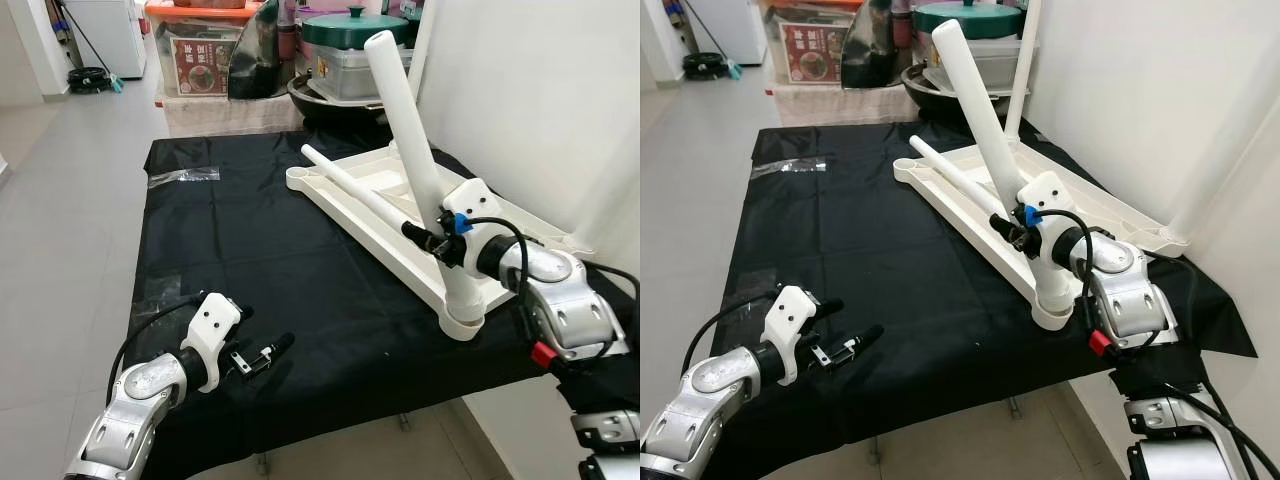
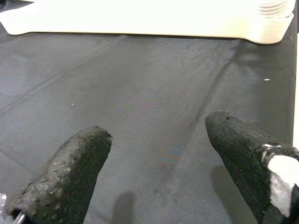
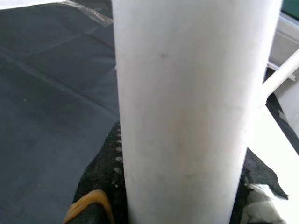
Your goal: Building children table
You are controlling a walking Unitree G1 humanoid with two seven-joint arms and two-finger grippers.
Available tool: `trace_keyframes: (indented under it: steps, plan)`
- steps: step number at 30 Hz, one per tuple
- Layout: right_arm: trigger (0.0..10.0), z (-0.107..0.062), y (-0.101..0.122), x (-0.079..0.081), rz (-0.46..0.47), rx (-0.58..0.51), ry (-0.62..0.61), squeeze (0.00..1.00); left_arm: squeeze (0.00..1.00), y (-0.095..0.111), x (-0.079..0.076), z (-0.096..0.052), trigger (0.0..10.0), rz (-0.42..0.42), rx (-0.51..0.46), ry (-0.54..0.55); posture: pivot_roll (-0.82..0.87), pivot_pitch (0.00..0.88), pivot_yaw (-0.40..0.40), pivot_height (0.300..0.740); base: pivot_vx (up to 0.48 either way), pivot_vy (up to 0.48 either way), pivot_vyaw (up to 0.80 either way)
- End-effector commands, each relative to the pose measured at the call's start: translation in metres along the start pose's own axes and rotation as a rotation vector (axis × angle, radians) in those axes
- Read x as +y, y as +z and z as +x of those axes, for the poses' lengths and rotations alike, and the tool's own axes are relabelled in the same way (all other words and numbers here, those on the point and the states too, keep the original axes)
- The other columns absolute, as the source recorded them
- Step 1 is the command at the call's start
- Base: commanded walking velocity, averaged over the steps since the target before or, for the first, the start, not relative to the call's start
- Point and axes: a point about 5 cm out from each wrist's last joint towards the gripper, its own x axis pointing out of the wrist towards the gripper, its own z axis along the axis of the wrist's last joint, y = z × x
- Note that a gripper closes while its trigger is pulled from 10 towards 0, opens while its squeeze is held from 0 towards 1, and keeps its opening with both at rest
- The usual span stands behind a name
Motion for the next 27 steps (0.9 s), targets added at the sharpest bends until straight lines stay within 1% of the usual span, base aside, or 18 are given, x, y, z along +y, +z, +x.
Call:
trace_keyframes:
  steps: [1,6,9,10,11,14,15,17,18,19,20,21,23,24,25,26,27]
  plan:
    - [0.0,-0.007,-0.005,0.001,0.027,0.007,-0.004,0.00,0.00,-0.003,0.003,-0.002,10.0,-0.005,0.020,0.001,0.01,0.000,-0.063,0.740,0.000,0.000,0.00]
    - [0.0,-0.011,-0.009,0.002,0.044,0.016,-0.011,0.00,0.00,-0.004,0.002,-0.001,10.0,-0.012,0.020,-0.004,0.00,0.000,-0.061,0.740,0.000,0.000,0.00]
    - [0.0,-0.012,-0.008,0.002,0.064,0.001,-0.034,0.00,0.00,-0.004,0.001,0.001,10.0,-0.012,0.019,-0.006,0.00,0.000,-0.058,0.740,0.000,0.000,0.00]
    - [0.0,-0.011,-0.007,0.001,0.108,-0.029,-0.075,0.00,0.00,-0.004,0.002,0.002,10.0,-0.012,0.019,-0.005,0.00,0.000,-0.058,0.740,0.000,0.000,0.00]
    - [0.0,-0.011,-0.007,0.001,0.108,-0.029,-0.075,0.00,0.00,-0.004,0.002,0.002,10.0,-0.012,0.019,-0.005,0.00,0.000,-0.058,0.740,0.000,0.000,0.00]
    - [0.0,-0.008,-0.008,-0.004,0.215,-0.091,-0.186,0.00,0.00,-0.004,0.004,0.002,10.0,-0.010,0.020,0.004,0.00,0.000,-0.060,0.740,0.000,0.000,0.00]
    - [0.0,-0.008,-0.008,-0.004,0.215,-0.091,-0.186,0.00,0.00,-0.004,0.004,0.002,10.0,-0.010,0.020,0.004,0.00,0.000,-0.060,0.740,0.000,0.000,0.00]
    - [0.0,-0.008,-0.010,-0.004,0.312,-0.128,-0.255,0.00,0.00,-0.005,0.004,0.001,10.0,-0.011,0.023,0.010,0.01,0.000,-0.063,0.740,0.000,0.000,0.00]
    - [0.0,-0.008,-0.010,-0.004,0.312,-0.128,-0.255,0.00,0.00,-0.005,0.004,0.001,10.0,-0.011,0.023,0.010,0.01,0.000,-0.063,0.740,0.000,0.000,0.00]
    - [0.0,-0.008,-0.012,0.000,0.359,-0.145,-0.277,0.00,0.00,-0.006,0.004,0.000,10.0,-0.012,0.024,0.012,0.01,0.000,-0.062,0.740,0.000,0.000,0.00]
    - [0.0,-0.008,-0.013,0.002,0.387,-0.154,-0.289,0.00,0.00,-0.006,0.004,0.000,10.0,-0.014,0.025,0.012,0.01,0.000,-0.062,0.740,0.000,0.000,0.00]
    - [0.0,-0.008,-0.013,0.002,0.387,-0.154,-0.289,0.00,0.00,-0.006,0.004,0.000,10.0,-0.014,0.025,0.012,0.01,0.000,-0.062,0.740,0.000,0.000,0.00]
    - [0.0,-0.007,-0.014,0.010,0.443,-0.170,-0.308,0.00,0.00,-0.007,0.004,-0.001,10.0,-0.014,0.027,0.013,0.01,0.000,-0.060,0.740,0.000,0.000,0.00]
    - [0.0,-0.007,-0.014,0.010,0.443,-0.170,-0.308,0.00,0.00,-0.007,0.004,-0.001,10.0,-0.014,0.027,0.013,0.01,0.000,-0.060,0.740,0.000,0.000,0.00]
    - [0.0,-0.006,-0.017,0.018,0.479,-0.177,-0.317,0.00,0.00,-0.007,0.004,0.000,10.0,-0.013,0.028,0.015,0.01,0.000,-0.060,0.740,0.000,0.000,0.00]
    - [0.0,-0.006,-0.017,0.018,0.479,-0.177,-0.317,0.00,0.00,-0.007,0.004,0.000,10.0,-0.013,0.028,0.015,0.01,0.000,-0.060,0.740,0.000,0.000,0.00]
    - [0.0,-0.006,-0.018,0.021,0.491,-0.177,-0.320,0.00,0.00,-0.007,0.005,0.000,10.0,-0.012,0.029,0.015,0.01,0.000,-0.060,0.740,0.000,0.000,0.00]
